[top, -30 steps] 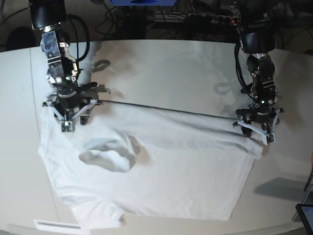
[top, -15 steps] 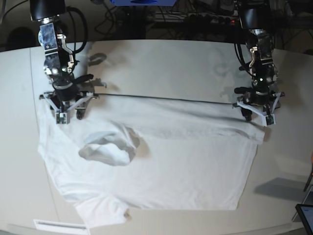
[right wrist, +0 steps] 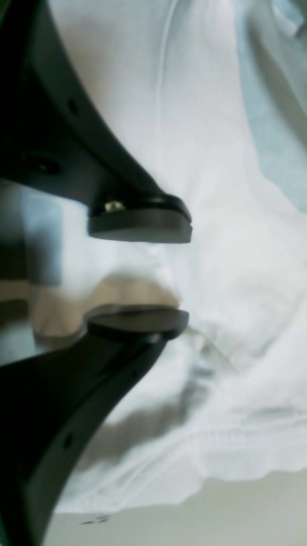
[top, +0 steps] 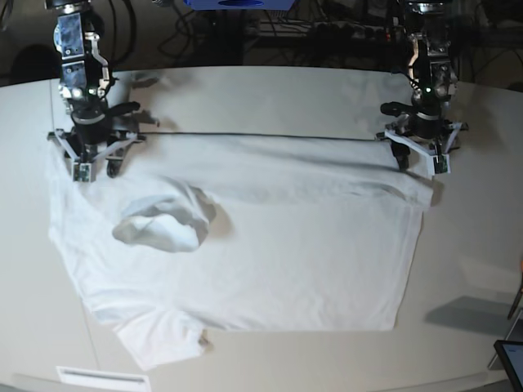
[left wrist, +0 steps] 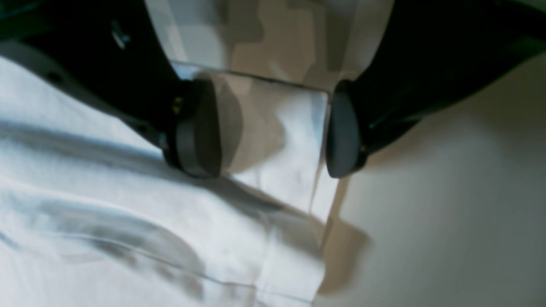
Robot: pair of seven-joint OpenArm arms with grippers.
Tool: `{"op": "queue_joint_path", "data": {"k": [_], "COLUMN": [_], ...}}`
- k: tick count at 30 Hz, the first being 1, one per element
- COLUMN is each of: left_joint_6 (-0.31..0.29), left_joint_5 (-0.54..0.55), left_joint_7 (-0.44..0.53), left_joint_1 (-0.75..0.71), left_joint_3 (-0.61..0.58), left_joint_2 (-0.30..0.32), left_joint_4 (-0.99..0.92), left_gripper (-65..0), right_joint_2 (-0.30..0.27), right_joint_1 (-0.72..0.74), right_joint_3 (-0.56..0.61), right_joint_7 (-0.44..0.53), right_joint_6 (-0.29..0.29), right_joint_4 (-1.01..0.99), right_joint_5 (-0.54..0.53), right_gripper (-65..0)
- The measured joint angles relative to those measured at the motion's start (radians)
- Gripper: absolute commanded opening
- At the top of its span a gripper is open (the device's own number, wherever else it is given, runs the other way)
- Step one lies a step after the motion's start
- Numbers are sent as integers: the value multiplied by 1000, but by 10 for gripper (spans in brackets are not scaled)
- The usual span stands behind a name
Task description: Fold the T-shirt properly
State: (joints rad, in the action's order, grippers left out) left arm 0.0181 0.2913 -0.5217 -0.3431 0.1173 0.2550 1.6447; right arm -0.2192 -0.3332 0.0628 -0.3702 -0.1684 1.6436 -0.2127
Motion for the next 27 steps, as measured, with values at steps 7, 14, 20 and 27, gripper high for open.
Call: {"op": "queue_joint_path", "data": {"k": [7,14,20,27], "left_joint_6": [7,7,7,7], "left_joint_5": [-7,-7,-6,-4], "left_joint_7": [2,-5,-5,-5], "left_joint_1": [-100,-166,-174,-175], "left_joint_3": [11,11,11,11], "left_joint_2": [-13,-13,-14,-14], "left_joint_4": [74,125,126,127], "left_gripper": [-270,-270,-270,-270], "right_joint_2": [-2,-4,7,48], "right_joint_1": [-50,-82,-108,-166], "right_joint_3": [-2,-5,-36,-79], "right_joint_7": [11,42,53,10], "right_joint_6": [-2,-2,4,2], "right_joint_4": [27,31,38,101], "right_joint_5": [4,3,-1,0], "right_gripper": [-408,-411,-412,-412]}}
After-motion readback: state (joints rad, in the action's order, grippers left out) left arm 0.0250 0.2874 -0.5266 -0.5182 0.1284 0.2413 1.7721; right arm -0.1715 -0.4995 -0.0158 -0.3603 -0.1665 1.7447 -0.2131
